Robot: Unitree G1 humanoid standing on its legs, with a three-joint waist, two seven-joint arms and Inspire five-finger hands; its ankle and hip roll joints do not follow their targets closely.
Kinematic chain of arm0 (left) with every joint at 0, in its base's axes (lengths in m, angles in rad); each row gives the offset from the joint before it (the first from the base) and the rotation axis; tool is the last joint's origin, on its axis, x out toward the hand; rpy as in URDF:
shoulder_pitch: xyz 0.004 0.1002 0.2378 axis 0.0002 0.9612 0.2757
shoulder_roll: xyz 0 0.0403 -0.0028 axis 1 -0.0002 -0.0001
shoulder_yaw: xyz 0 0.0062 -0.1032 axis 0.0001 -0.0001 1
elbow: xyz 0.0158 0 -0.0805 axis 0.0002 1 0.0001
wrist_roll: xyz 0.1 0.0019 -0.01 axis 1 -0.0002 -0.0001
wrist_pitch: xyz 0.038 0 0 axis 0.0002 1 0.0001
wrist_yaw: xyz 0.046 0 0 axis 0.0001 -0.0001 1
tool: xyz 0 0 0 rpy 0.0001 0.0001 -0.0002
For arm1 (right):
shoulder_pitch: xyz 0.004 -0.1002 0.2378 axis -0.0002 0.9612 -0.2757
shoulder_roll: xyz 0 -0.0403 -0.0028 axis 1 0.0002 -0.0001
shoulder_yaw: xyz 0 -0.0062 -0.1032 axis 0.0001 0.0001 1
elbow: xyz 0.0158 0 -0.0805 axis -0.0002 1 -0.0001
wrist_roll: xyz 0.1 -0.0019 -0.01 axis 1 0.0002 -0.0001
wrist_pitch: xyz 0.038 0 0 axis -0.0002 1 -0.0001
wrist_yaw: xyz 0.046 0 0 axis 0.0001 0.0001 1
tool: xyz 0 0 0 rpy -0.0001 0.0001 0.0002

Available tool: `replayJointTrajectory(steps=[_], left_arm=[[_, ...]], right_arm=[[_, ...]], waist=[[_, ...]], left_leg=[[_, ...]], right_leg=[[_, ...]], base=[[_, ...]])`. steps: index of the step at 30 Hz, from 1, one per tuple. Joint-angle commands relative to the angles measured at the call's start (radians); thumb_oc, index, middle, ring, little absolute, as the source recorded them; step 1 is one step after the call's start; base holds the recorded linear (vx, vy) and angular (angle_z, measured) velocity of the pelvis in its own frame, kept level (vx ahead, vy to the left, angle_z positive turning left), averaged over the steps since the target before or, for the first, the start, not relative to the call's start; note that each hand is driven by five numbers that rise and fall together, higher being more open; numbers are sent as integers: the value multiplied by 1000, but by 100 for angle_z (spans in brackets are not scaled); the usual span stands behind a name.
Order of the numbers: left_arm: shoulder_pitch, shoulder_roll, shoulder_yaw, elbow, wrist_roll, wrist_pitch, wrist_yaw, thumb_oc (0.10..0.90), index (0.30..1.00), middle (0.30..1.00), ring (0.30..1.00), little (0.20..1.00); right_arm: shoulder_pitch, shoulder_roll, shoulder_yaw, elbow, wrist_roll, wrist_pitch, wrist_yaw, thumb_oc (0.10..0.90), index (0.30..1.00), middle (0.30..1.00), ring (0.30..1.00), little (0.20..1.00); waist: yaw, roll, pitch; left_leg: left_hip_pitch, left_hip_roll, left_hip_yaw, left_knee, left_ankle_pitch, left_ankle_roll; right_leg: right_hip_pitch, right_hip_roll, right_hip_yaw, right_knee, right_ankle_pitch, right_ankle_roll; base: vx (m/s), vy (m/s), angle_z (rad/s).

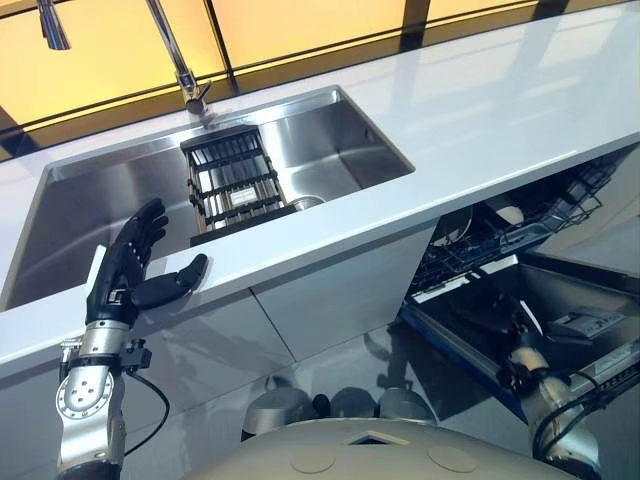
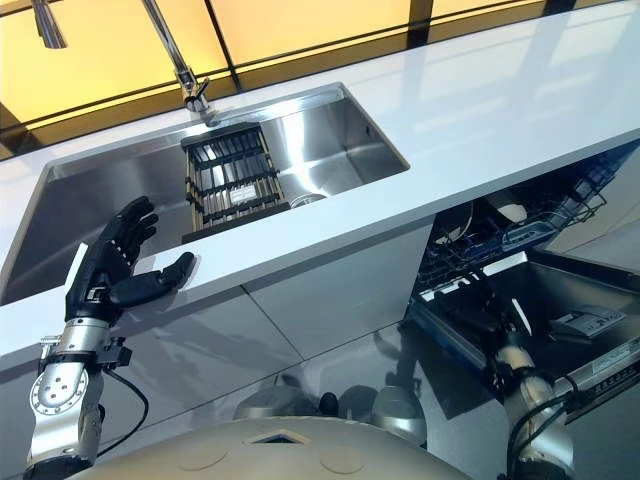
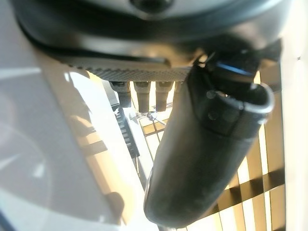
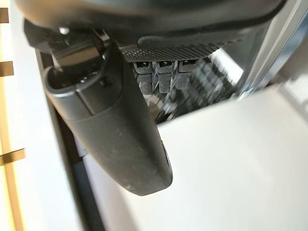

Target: Pick up plates and place into dishwasher.

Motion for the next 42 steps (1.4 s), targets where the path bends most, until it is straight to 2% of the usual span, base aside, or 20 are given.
replayJointTrajectory(steps=[1, 4, 8, 13, 15, 19, 24, 28, 31, 36, 39, 42], left_arm=[[-23, 37, 100, -62, -29, -76, 65, 800, 900, 900, 900, 900], [-32, 42, 103, -77, -13, -50, 94, 800, 900, 900, 900, 900], [-73, 54, 85, -72, 5, -23, 141, 800, 900, 900, 900, 900], [-155, 95, 48, -42, 66, -52, 223, 800, 900, 900, 900, 900], [-188, 125, 38, -39, 88, -43, 248, 800, 900, 900, 900, 900], [-276, 194, 7, -15, 151, 34, 296, 800, 900, 900, 900, 900], [-369, 296, -49, 101, 255, 168, 340, 800, 900, 900, 900, 900], [-422, 354, -98, 192, 246, 248, 325, 800, 900, 900, 900, 900], [-463, 367, -141, 270, 208, 284, 300, 800, 900, 900, 900, 900], [-527, 364, -178, 387, 161, 307, 286, 800, 900, 900, 900, 900], [-562, 382, -195, 449, 146, 308, 277, 800, 900, 900, 900, 900], [-572, 390, -200, 459, 152, 295, 214, 800, 900, 900, 900, 900]], right_arm=[[-50, -80, -92, -78, -99, -123, -87, 800, 900, 900, 900, 900], [-31, -102, -120, -101, -99, -108, -123, 800, 900, 900, 900, 900], [-55, -123, -158, -110, -51, -150, -151, 800, 900, 900, 900, 900], [-109, -157, -162, -97, -86, -211, -154, 800, 900, 900, 900, 900], [-129, -172, -154, -89, -81, -216, -159, 800, 900, 900, 900, 900], [-183, -198, -135, -69, -74, -184, -151, 800, 900, 900, 900, 900], [-227, -238, -106, -28, -110, -160, -113, 800, 900, 900, 900, 900], [-238, -290, -84, -25, -131, -142, -74, 800, 900, 900, 900, 900], [-247, -337, -69, -4, -123, -136, -42, 800, 900, 900, 900, 900], [-259, -402, -41, 30, -111, -163, 5, 800, 900, 900, 900, 900], [-266, -430, -21, 38, -74, -181, 33, 800, 900, 900, 900, 900], [-275, -411, 5, 40, -37, -202, 13, 800, 900, 900, 900, 900]], waist=[[-37, -15, -37], [-47, -16, -32], [-60, -13, -30], [-77, -8, -56], [-83, -3, -71], [-99, 11, -99], [-126, 38, -111], [-147, 48, -96], [-162, 53, -75], [-187, 53, -28], [-187, 36, 2], [-163, 13, 26]], left_leg=[[-24, 4, 16, -9, -22, 1], [-15, 10, 15, -16, -24, 5], [0, 14, 11, -40, -26, 9], [-3, 18, 33, -87, -11, 1], [1, 19, 40, -98, -19, -2], [0, 13, 54, -116, -19, -6], [22, 6, 72, -141, -24, -6], [29, -4, 83, -133, -29, 2], [30, -11, 93, -119, -31, 9], [28, -15, 113, -110, -22, 21], [-10, -11, 133, -86, -7, 31], [-66, 1, 144, -57, -3, 40]], right_leg=[[-82, 42, 13, -132, 195, 30], [-75, 48, 10, -121, 184, 25], [-67, 54, 7, -102, 170, 24], [-66, 58, 0, -118, 168, 26], [-61, 61, -1, -128, 153, 28], [-58, 66, -4, -154, 144, 22], [-45, 61, -4, -168, 138, 24], [-49, 45, 1, -164, 143, 31], [-64, 32, 9, -154, 160, 40], [-105, 20, 29, -123, 200, 61], [-145, 20, 44, -101, 223, 70], [-170, 25, 50, -94, 236, 73]], base=[[-194, -34, -7], [-181, -35, -15], [-170, -29, -6], [-212, -3, -7], [-129, 18, -16], [-96, 53, -6], [23, 123, -8], [85, 160, -6], [118, 202, -6], [73, 179, -17], [-38, 60, -18], [-143, -92, -13]])
